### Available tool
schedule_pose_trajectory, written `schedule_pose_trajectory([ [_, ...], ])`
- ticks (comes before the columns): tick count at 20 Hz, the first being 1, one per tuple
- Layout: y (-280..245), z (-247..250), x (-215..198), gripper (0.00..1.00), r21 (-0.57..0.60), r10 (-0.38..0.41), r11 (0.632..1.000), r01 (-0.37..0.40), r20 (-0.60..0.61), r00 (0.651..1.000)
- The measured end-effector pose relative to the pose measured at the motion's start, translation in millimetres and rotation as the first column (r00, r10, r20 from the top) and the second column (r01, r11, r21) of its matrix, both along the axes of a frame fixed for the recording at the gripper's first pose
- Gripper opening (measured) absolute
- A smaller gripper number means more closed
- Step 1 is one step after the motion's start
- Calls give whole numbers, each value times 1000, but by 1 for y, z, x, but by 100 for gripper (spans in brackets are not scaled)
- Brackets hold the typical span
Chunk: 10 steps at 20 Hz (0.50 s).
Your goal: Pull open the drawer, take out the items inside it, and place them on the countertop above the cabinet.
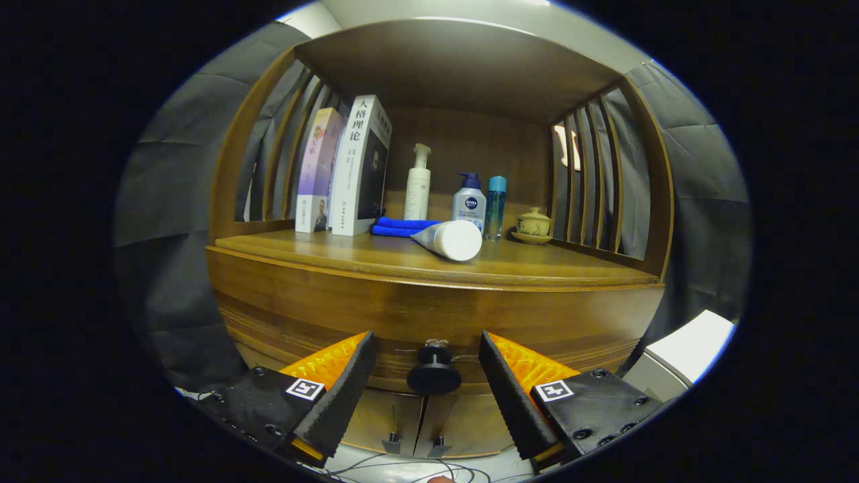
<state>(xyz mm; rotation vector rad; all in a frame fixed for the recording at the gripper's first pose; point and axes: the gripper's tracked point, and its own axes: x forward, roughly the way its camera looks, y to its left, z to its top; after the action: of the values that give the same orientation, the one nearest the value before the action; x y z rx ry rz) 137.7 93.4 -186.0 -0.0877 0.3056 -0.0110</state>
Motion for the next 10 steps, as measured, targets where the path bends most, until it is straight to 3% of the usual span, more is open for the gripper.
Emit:
schedule_pose_trajectory([
  [10, -24, 83, -96, 98, 68, 23, 997, -29, 80, 997],
])
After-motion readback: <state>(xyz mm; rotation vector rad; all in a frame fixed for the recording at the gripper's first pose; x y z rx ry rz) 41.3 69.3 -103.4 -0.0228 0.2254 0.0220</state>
